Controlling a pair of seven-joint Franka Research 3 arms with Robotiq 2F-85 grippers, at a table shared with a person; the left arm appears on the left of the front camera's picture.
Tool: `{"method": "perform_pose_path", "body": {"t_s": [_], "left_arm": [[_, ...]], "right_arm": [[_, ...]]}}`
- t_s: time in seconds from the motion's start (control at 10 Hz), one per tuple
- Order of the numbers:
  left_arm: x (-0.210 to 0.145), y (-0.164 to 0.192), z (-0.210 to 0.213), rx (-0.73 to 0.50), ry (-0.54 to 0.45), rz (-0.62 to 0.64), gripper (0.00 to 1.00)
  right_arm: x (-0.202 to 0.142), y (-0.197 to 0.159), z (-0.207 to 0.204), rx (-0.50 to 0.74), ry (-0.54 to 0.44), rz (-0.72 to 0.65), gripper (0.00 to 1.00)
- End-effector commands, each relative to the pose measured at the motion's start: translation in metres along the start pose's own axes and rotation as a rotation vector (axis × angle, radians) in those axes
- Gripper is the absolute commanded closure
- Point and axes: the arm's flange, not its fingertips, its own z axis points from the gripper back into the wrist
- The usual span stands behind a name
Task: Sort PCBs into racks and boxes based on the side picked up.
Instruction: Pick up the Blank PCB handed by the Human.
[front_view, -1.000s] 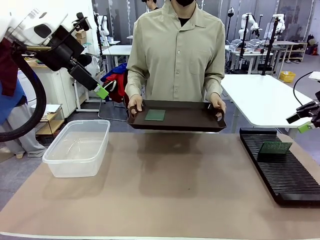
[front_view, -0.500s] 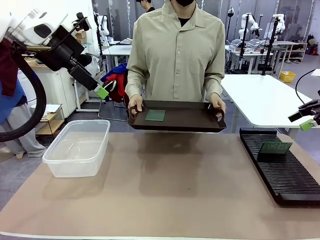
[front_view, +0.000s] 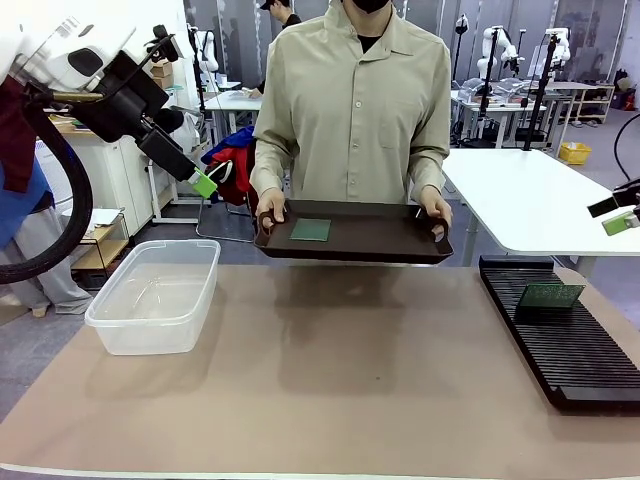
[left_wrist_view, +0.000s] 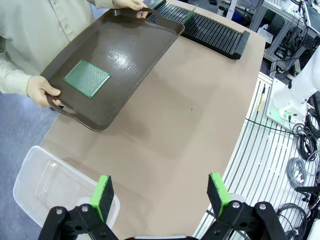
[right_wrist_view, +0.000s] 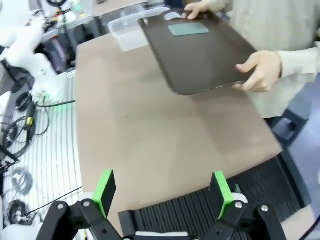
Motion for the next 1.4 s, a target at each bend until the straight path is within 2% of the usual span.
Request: {"method": "perform_pose_path", "body": {"t_s": [0.0,0.5,1.3], "left_arm": [[-0.001,-0.001,-0.001,0.007,-0.004,-0.006,0.00],[-0.001,-0.001,-0.001,0.007,-0.004,-0.006,0.00],[-0.001,-0.001,-0.001,0.007,-0.004,-0.006,0.00]], "right_arm": [[0.006,0.012,-0.005,-0.106,-0.027,0.006,0.00],[0.011,0.016,0.018,-0.203,-0.071,0.010,0.00],[0.015,0.000,0.036,-0.325,-0.106,0.015,0.00]]}}
